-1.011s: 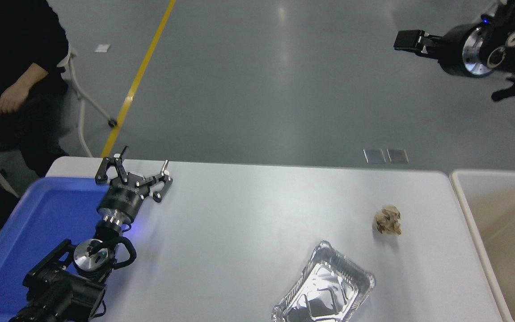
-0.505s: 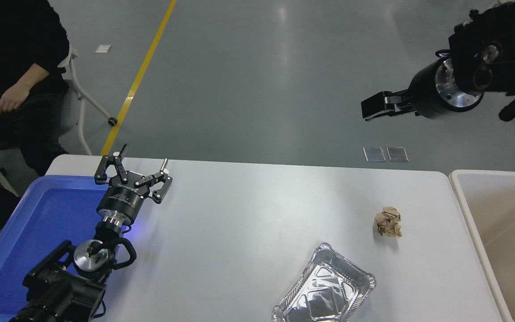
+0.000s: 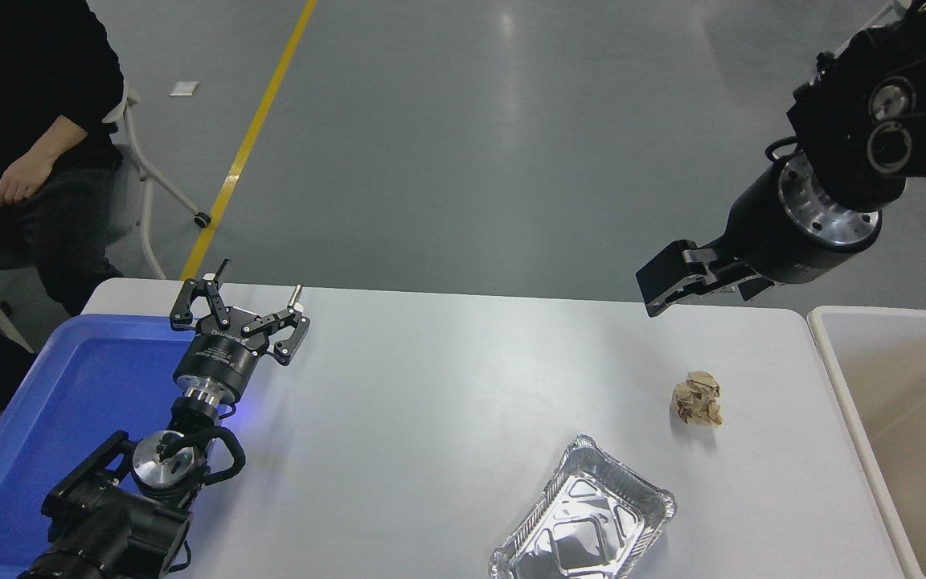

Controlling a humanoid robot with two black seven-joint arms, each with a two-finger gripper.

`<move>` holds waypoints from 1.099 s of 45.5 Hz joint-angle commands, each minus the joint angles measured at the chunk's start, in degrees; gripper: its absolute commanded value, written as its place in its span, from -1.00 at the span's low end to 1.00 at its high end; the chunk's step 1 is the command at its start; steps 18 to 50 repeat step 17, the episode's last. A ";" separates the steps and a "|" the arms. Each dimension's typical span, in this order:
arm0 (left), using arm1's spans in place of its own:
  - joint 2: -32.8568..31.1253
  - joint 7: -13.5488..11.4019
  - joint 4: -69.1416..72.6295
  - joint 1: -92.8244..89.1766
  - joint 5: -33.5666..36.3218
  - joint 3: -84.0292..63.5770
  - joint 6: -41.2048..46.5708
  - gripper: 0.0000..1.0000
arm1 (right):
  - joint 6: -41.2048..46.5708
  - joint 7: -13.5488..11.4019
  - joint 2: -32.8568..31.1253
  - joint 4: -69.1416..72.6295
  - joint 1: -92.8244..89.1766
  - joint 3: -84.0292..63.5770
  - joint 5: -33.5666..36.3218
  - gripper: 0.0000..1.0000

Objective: Pick up paper cup place in dustbin

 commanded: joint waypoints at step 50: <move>0.00 0.00 0.00 0.00 0.00 0.00 0.00 0.98 | 5.52 0.92 0.17 0.31 -0.33 -1.33 4.35 1.00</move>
